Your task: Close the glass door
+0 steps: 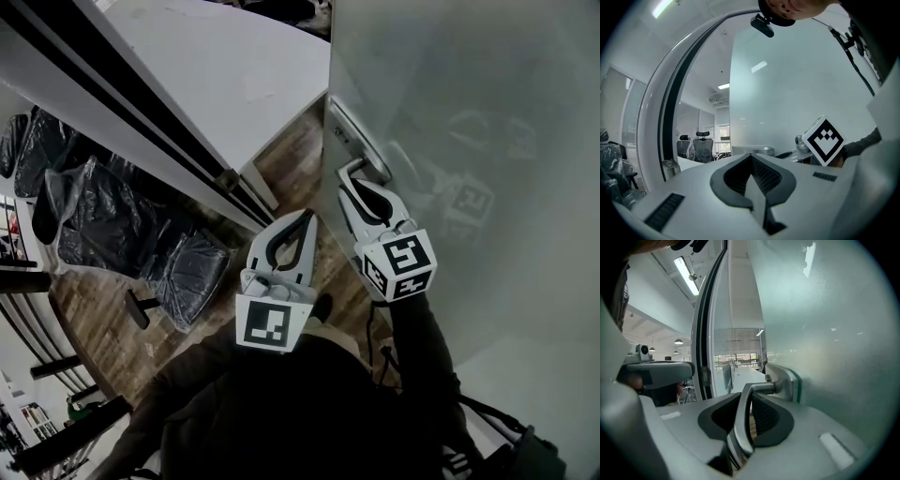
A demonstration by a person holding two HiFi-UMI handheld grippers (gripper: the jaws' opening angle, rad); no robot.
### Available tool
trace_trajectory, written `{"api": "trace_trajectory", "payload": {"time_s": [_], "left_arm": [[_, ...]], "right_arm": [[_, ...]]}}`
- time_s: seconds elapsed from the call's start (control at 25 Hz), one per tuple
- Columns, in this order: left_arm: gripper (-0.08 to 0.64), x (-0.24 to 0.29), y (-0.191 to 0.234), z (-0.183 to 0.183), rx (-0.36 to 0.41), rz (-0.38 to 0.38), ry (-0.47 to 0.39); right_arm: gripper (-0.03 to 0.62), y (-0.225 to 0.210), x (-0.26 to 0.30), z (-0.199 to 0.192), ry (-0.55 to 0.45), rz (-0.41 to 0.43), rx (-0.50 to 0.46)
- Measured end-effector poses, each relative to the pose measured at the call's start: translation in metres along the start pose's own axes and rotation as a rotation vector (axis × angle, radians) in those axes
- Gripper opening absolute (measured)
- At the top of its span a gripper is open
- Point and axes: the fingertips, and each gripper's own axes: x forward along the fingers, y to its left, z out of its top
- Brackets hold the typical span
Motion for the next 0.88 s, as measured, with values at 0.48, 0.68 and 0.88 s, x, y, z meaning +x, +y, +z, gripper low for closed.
{"api": "trace_trajectory", "payload": {"time_s": [0.48, 0.68, 0.88], "left_arm": [[-0.003, -0.052, 0.034, 0.007, -0.029, -0.029, -0.035], [-0.003, -0.069, 0.040, 0.012, -0.025, -0.045, -0.051], [-0.003, -0.090, 0.048, 0.003, -0.024, -0.061, -0.048]], "right_arm": [[0.066, 0.068, -0.002, -0.004, 0.025, 0.034, -0.003], [0.066, 0.095, -0.007, -0.004, 0.023, 0.071, -0.012], [0.066, 0.121, -0.007, -0.010, 0.023, 0.100, -0.024]]}}
